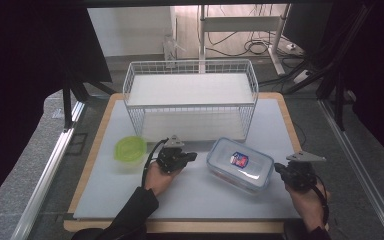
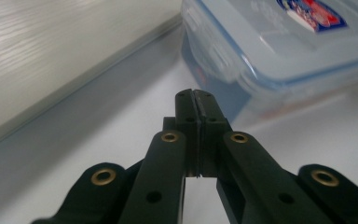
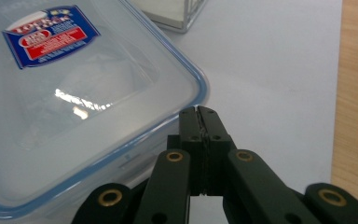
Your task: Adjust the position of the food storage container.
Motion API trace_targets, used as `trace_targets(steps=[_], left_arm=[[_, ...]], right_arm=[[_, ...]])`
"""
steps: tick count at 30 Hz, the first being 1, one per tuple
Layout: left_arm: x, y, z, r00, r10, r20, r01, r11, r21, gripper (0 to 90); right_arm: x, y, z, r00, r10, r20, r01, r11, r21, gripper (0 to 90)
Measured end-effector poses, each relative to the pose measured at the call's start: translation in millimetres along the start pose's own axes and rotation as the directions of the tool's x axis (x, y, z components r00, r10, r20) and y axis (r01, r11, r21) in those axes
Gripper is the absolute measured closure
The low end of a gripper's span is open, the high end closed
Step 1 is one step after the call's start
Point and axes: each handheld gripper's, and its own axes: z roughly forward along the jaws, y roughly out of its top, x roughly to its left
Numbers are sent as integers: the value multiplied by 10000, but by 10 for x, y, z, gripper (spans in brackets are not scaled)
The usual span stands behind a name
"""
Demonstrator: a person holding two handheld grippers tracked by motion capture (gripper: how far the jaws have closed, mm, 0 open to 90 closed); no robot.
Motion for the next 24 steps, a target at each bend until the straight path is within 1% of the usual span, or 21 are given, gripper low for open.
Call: trace_targets(steps=[1, 2, 3, 4, 5, 6, 8, 9, 10, 11, 12, 13, 14, 15, 16, 17, 20, 22, 23, 24], left_arm=[[7, 40, 95, 10000, -87, 46, 87, 10000, 23, 900], [7, 40, 95, 10000, -87, 46, 87, 10000, 23, 900], [8, 74, 177, 10000, -91, 36, 91, 9999, 61, 900], [8, 74, 177, 10000, -91, 36, 91, 9999, 61, 900], [1, 114, 247, 10000, -54, 17, 54, 10000, 45, 899], [1, 114, 247, 10000, -54, 17, 54, 10000, 45, 898], [-14, 154, 295, 10000, 34, 30, -34, 10000, 33, 896], [-40, 189, 335, 9997, 245, 98, -247, 9996, 161, 896], [-58, 200, 348, 9991, 428, 59, -429, 9988, 247, 895], [-58, 200, 348, 9991, 428, 59, -429, 9988, 247, 899], [-72, 205, 347, 9983, 570, -117, -566, 9979, 305, 900], [-54, 203, 335, 9990, 446, -57, -444, 9986, 291, 900], [-54, 203, 335, 9990, 446, -57, -444, 9986, 291, 900], [-42, 196, 325, 9995, 319, -33, -318, 9991, 262, 900], [-28, 189, 313, 9997, 238, -5, -238, 9994, 265, 900], [-17, 169, 287, 10000, 10, 13, -11, 9997, 256, 900], [-11, 145, 249, 10000, -89, 40, 88, 9996, 274, 900], [4, 110, 201, 9998, -177, 109, 174, 9995, 282, 900], [10, 72, 146, 9997, -230, 99, 227, 9993, 297, 900], [10, 72, 146, 9997, -230, 99, 227, 9993, 297, 900]], right_arm=[[-10, -5, 6, 10000, 77, 27, -77, 10000, 59, 895], [-10, -5, 6, 10000, 77, 27, -77, 10000, 59, 895], [-22, -15, 21, 9998, 182, 84, -184, 9996, 199, 895], [-22, -15, 21, 9998, 182, 84, -184, 9996, 199, 895], [-31, -25, 37, 9997, 254, 67, -256, 9992, 303, 895], [-31, -25, 37, 9997, 254, 67, -256, 9992, 303, 895], [-43, -32, 52, 9995, 312, 38, -314, 9987, 409, 896], [-49, -37, 75, 9993, 368, 4, -367, 9979, 534, 896], [-51, -39, 87, 9991, 410, -86, -405, 9974, 598, 896], [-51, -39, 87, 9991, 410, -86, -405, 9974, 598, 896], [-34, -33, 124, 9990, 436, -105, -428, 9968, 671, 897], [-33, -26, 133, 9992, 382, -86, -375, 9970, 681, 897], [-33, -26, 133, 9992, 382, -86, -375, 9970, 681, 897], [-32, -4, 164, 9986, 505, -155, -494, 9966, 652, 897], [-32, -4, 164, 9986, 505, -155, -494, 9966, 652, 897], [-37, 21, 202, 9983, 531, -220, -517, 9969, 601, 897], [-38, 48, 243, 9978, 597, -293, -580, 9968, 544, 897], [-42, 88, 313, 9963, 706, -498, -685, 9967, 426, 898], [-39, 103, 337, 9959, 707, -560, -686, 9969, 391, 898], [-39, 103, 337, 9959, 707, -560, -686, 9969, 391, 898]])
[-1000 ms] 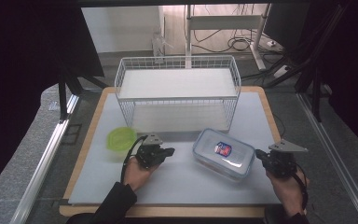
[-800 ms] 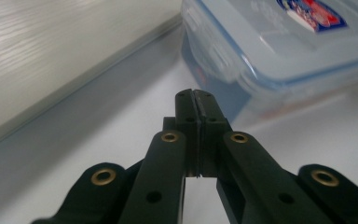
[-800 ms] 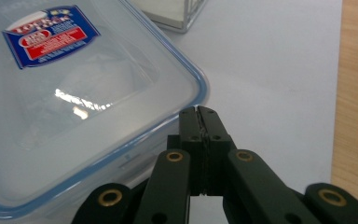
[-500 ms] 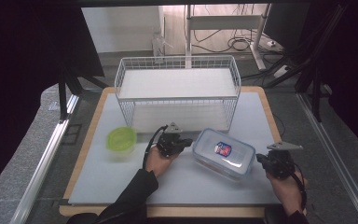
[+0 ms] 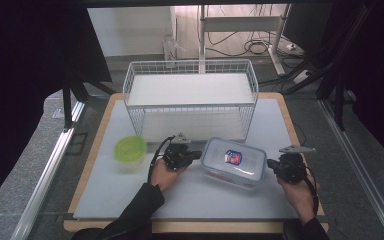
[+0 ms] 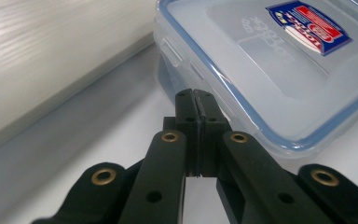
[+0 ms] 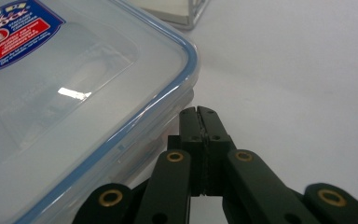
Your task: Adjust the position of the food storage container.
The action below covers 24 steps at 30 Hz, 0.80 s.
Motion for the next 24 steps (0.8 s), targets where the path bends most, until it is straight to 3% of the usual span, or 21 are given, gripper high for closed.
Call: trace_targets(steps=[4, 7, 11, 17, 24], left_arm=[[4, -88, -133, 9999, -96, -137, 97, 9999, 64, 900], [-1, -215, -275, 9985, -429, -345, 426, 9991, -89, 900], [-75, -287, -412, 9959, -384, -818, 383, 9993, -29, 900], [-169, -373, -585, 9933, -242, -1130, 249, 9997, 52, 900], [-238, -489, -704, 9900, -342, -1367, 354, 9993, 67, 900]], right_arm=[[57, 67, 91, 9997, -167, -179, 166, 9998, -93, 898], [148, 133, 182, 9975, -532, -473, 525, 9985, -143, 898], [232, 195, 272, 9935, -882, -718, 868, 9960, -235, 898], [317, 266, 378, 9870, -1195, -1079, 1160, 9925, -375, 898], [427, 348, 482, 9829, -1450, -1132, 1405, 9890, -467, 898]])
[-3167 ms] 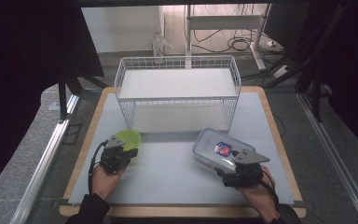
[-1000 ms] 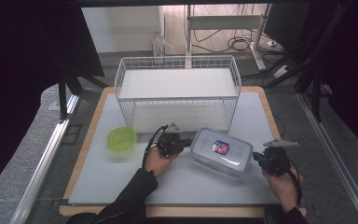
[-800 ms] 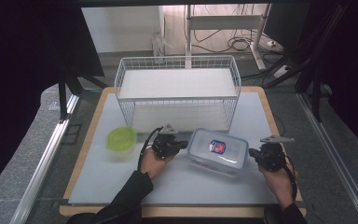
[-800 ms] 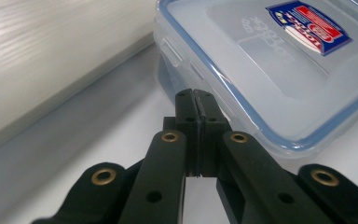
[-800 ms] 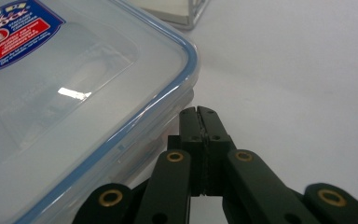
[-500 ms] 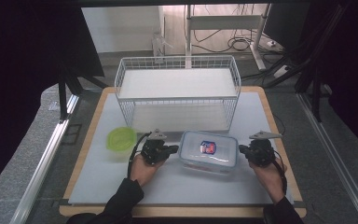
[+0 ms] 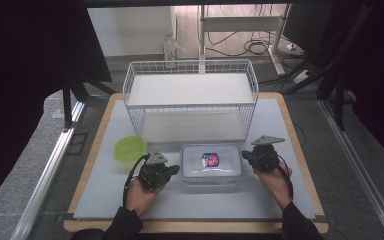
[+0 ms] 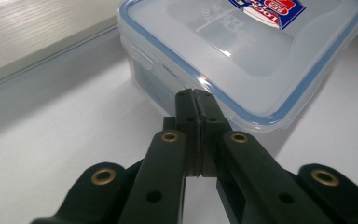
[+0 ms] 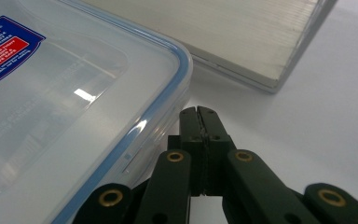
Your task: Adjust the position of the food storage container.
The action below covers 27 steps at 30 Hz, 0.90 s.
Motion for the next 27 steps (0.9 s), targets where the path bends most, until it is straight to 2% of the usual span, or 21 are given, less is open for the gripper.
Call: trace_targets(steps=[2, 4, 6, 7, 10, 11, 12, 14, 17, 18, 19, 23, 27], left_arm=[[6, -4, 1, 10000, -12, -43, 12, 10000, -16, 900], [1, -1, 2, 9997, 187, -158, -188, 9998, -10, 896], [7, -4, -7, 9993, 313, -222, -313, 9995, 27, 849], [9, -12, -25, 9985, 381, -394, -379, 9993, 41, 849], [30, -25, -77, 9962, 467, -738, -468, 9989, 2, 750], [43, -32, -96, 9964, 405, -749, -411, 9991, -61, 675], [59, -39, -113, 9967, 343, -737, -351, 9993, -93, 675], [74, -58, -142, 9956, 294, -889, -308, 9994, -143, 604], [76, -122, -196, 9960, 320, -840, -344, 9990, -271, 482], [76, -122, -196, 9960, 320, -840, -344, 9990, -271, 447], [73, -173, -216, 9961, 469, -746, -489, 9985, -253, 410], [56, -244, -251, 9939, 699, -849, -721, 9971, -227, 353], [22, -333, -327, 9936, 878, -710, -905, 9953, -347, 246]], right_arm=[[8, 9, 20, 10000, -11, -17, 11, 10000, -31, 898], [-7, 7, 25, 9999, 77, -126, -77, 10000, -12, 895], [2, 8, 13, 10000, 24, 8, -24, 10000, 13, 866], [6, 7, 1, 9999, -83, 133, 83, 10000, 21, 844], [-16, -4, -52, 9999, 71, 100, -70, 9999, -116, 761], [-28, -17, -101, 9999, 18, 166, -14, 9997, -237, 707], [-28, -17, -101, 9999, 18, 166, -14, 9997, -237, 707], [-36, -35, -156, 9996, -32, 277, 42, 9994, -347, 645], [-49, -80, -232, 9999, 50, 126, -44, 9988, -481, 553], [-49, -80, -232, 9999, 50, 126, -44, 9988, -481, 553], [-54, -118, -271, 9999, 112, -44, -115, 9985, -527, 497], [-67, -179, -330, 9996, 198, -215, -210, 9981, -583, 431], [-38, -229, -434, 9996, 73, -256, -93, 9967, -812, 347]])
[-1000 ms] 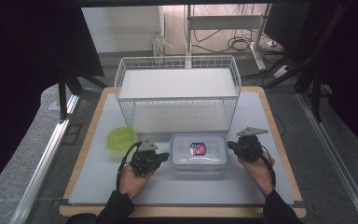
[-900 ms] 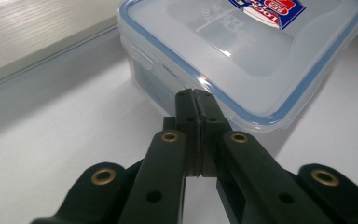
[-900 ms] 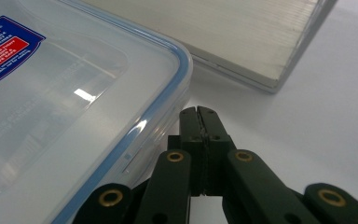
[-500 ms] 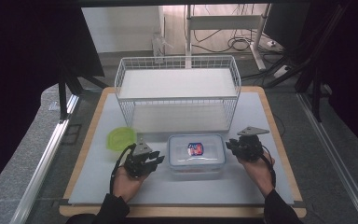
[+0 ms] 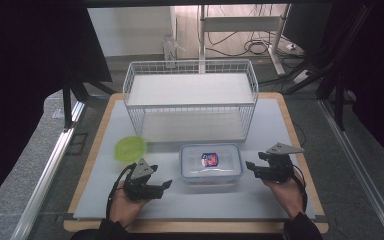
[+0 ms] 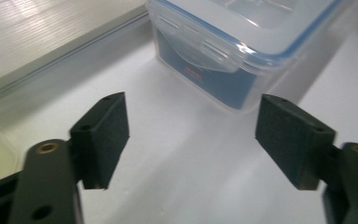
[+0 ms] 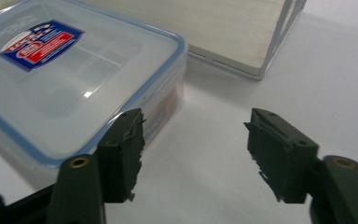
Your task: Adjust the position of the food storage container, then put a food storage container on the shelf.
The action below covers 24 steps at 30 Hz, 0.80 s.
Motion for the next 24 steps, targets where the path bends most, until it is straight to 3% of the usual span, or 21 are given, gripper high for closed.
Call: trace_targets(steps=[5, 10, 16, 20, 24], left_arm=[[-31, -56, -46, 9995, 291, -92, -289, 9993, 237, 195], [-26, -79, -116, 9999, 24, 130, -23, 10000, -89, 86], [-1, -133, -152, 9997, -199, 168, 202, 9996, -176, 41], [12, -140, -156, 9999, -96, -33, 94, 9984, -558, 17], [17, -147, -119, 9999, -123, -57, 120, 9986, -506, 13]], right_arm=[[59, -31, -65, 9993, -332, -150, 330, 9994, -112, 290], [110, -56, -158, 9970, -632, -442, 614, 9973, -409, 242], [114, -97, -127, 9963, -626, -583, 618, 9980, -141, 180], [122, -95, -107, 9967, -607, -542, 600, 9981, -143, 144], [125, -87, -99, 9968, -593, -537, 583, 9981, -198, 105]])
